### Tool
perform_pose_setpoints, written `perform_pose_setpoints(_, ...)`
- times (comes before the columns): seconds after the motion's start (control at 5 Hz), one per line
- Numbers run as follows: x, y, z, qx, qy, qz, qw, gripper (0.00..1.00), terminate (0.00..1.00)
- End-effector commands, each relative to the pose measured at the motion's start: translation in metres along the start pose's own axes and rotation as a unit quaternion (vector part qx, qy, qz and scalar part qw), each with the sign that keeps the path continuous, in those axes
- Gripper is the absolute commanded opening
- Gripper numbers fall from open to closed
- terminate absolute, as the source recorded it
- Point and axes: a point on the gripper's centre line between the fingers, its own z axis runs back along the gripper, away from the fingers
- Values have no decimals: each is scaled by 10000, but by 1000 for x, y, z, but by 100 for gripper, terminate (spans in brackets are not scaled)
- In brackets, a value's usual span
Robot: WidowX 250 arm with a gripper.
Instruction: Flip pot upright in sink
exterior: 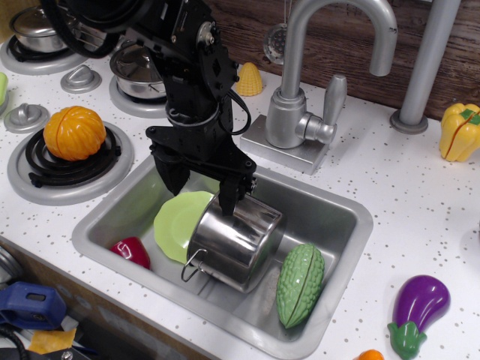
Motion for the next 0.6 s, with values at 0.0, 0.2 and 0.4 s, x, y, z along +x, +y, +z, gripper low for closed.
perform_pose_setpoints(0.0, 0, 0, 0, 0, 0, 0, 10000, 100, 0)
perform_pose_setpoints(0.2, 8, 4, 5, -875, 97, 60, 9961, 100, 0)
perform_pose_setpoints(0.4, 9, 12, 4, -1248, 30, -59, 9922, 100, 0)
